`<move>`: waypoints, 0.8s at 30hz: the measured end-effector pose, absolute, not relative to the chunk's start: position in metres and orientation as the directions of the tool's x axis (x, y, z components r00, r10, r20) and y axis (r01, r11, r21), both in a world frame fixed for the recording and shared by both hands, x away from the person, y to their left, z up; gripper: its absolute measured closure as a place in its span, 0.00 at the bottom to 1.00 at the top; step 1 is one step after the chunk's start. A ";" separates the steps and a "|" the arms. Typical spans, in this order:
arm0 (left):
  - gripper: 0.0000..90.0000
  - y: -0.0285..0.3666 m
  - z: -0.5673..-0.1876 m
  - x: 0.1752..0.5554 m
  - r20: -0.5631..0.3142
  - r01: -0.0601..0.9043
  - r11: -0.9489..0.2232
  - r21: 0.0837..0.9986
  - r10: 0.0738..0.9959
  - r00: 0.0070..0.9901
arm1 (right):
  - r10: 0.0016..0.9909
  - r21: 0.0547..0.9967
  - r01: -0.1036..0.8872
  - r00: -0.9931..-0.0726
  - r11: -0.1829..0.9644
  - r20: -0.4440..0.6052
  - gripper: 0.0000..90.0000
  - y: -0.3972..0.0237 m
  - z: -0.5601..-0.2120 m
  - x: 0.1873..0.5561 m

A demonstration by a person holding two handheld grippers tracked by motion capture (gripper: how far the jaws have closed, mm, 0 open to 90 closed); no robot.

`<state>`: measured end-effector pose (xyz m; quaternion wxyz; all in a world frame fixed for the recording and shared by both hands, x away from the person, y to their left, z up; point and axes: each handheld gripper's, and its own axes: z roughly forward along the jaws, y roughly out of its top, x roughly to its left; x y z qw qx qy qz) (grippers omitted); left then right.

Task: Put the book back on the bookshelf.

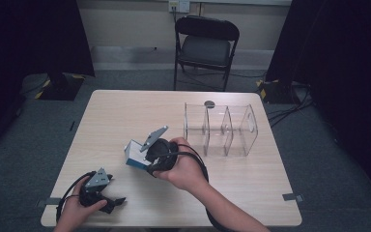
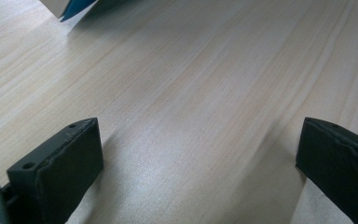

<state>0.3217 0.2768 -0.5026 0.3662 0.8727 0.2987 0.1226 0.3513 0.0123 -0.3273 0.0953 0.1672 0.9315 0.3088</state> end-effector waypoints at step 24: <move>0.00 0.277 -0.503 0.322 -0.010 0.434 -0.548 0.715 0.613 0.790 | 0.372 0.591 0.275 -0.927 0.758 -0.046 0.68 0.013 -0.310 0.356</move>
